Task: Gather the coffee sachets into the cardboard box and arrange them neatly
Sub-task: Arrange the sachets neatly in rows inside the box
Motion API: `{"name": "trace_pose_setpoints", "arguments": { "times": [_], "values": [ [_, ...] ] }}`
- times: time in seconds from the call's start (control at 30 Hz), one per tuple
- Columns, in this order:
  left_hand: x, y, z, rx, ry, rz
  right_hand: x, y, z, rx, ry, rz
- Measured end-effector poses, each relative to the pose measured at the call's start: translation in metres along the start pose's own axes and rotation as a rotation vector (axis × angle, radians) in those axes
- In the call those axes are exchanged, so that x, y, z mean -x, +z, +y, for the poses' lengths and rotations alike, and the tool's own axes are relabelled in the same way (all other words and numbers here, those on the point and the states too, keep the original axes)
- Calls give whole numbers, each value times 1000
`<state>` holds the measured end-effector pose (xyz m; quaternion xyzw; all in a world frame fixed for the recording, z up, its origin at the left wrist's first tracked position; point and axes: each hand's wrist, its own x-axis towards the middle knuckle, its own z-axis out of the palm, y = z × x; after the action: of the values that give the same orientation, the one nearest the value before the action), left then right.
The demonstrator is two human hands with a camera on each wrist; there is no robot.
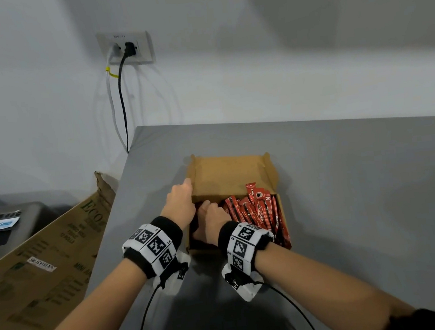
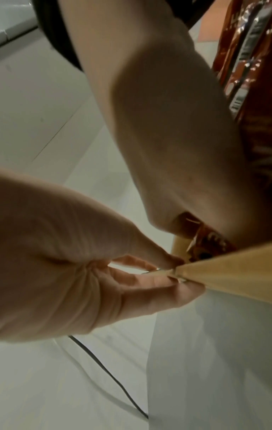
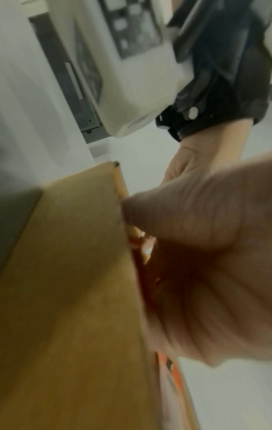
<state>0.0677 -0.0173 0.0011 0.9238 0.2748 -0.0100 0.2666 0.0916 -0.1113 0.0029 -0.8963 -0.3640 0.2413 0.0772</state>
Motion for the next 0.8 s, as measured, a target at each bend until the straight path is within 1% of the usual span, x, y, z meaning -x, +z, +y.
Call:
{"name": "trace_pose_setpoints", "arguments": {
  "times": [0.13, 0.3, 0.33, 0.4, 0.5, 0.57, 0.63, 0.73, 0.8],
  "values": [
    [0, 0, -1, -9, -1, 0, 0, -2, 2, -158, 23, -1],
    [2, -2, -2, 39, 3, 15, 1, -11, 15, -210, 19, -28],
    [3, -3, -2, 39, 13, 30, 2, -14, 20, -231, 17, -24],
    [5, -3, -1, 32, 57, 94, 7, -23, 35, -348, 18, 3],
    [8, -2, 6, -10, 148, 188, 19, -41, 61, -510, 46, 82],
    [9, 2, 12, -15, 165, 149, 25, -51, 79, -551, 80, 178],
    [10, 8, 18, -18, 139, 39, 27, -53, 92, -565, 125, 263],
    [17, 21, 31, -97, 111, -123, 30, -47, 99, -517, 161, 326],
    [20, 29, 39, -154, 67, -178, 33, -41, 99, -510, 150, 344]
  ]
}}
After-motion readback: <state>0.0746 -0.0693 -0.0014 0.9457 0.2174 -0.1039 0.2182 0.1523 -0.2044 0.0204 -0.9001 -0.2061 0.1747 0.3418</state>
